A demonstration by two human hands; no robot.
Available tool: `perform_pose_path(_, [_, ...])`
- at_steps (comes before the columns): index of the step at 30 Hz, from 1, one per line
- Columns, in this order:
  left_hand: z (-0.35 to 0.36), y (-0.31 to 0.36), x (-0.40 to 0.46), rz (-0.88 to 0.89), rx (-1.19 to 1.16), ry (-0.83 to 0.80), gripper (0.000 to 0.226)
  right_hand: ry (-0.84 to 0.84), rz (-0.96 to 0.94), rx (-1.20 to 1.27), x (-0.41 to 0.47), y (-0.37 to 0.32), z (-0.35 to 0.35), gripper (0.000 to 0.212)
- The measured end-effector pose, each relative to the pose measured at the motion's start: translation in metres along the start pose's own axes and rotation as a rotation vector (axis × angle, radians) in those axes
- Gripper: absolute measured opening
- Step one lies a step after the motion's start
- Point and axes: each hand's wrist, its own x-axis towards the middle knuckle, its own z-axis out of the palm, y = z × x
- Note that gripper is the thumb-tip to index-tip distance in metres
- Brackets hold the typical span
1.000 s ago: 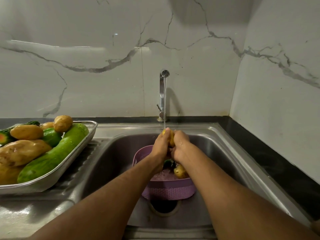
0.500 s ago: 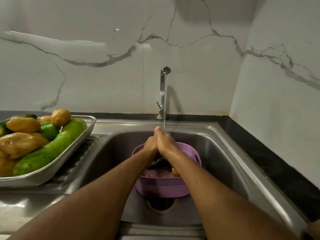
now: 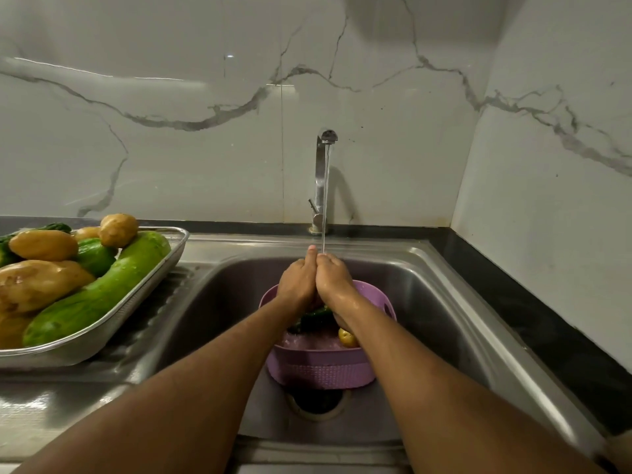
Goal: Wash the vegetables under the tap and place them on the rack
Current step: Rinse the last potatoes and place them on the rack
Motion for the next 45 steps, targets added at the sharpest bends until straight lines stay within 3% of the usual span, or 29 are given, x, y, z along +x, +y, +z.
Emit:
perform_pose_path(4, [0.005,0.001,-0.008,0.11,0.078,-0.052,0.059,0.001,0.087,0.122,0.005,0.002,-0.008,0.06])
perform_pose_path(7, [0.006,-0.002,-0.003,0.082,0.12,-0.002,0.064,-0.023,0.128,0.089,0.003,0.005,-0.005,0.075])
perform_pose_path(11, [-0.001,-0.005,0.005,0.006,0.089,0.012,0.071,-0.092,0.037,-0.085,-0.01,0.001,-0.005,0.068])
perform_pose_path(16, [-0.005,-0.017,0.008,0.042,0.245,-0.046,0.036,-0.062,-0.061,-0.144,-0.012,-0.002,-0.003,0.065])
perform_pose_path(26, [-0.006,-0.02,0.012,0.03,0.173,-0.016,0.08,-0.069,-0.06,-0.135,-0.013,0.005,-0.018,0.069])
perform_pose_path(33, [-0.001,-0.014,-0.001,0.111,0.155,-0.213,0.052,0.019,-0.048,-0.074,-0.006,0.004,-0.024,0.065])
perform_pose_path(40, [-0.003,-0.016,0.01,0.078,0.095,-0.067,0.061,0.007,-0.066,-0.139,-0.014,0.003,-0.02,0.073])
perform_pose_path(45, [-0.008,-0.016,0.006,0.024,0.083,-0.187,0.059,0.041,-0.139,-0.259,-0.014,0.003,-0.017,0.073])
